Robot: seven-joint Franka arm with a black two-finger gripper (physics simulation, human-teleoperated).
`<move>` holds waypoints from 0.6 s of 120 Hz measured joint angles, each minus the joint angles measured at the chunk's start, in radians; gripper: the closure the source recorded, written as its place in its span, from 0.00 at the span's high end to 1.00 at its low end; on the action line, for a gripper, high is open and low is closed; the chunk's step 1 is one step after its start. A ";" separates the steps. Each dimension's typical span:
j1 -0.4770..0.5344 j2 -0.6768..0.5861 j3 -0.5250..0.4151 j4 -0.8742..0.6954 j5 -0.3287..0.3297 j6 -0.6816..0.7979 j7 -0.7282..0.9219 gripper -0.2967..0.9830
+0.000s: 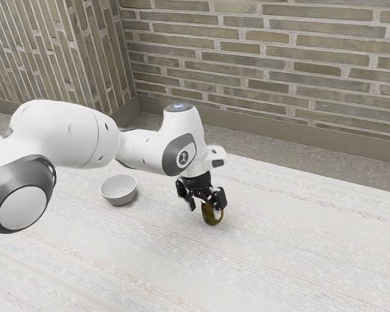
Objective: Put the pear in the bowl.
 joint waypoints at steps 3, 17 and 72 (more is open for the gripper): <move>0.003 0.005 -0.004 0.000 0.000 0.011 0.002 0.72; 0.008 0.022 -0.012 0.016 -0.001 0.047 0.011 0.68; 0.036 0.036 -0.051 0.012 -0.006 0.089 0.034 0.57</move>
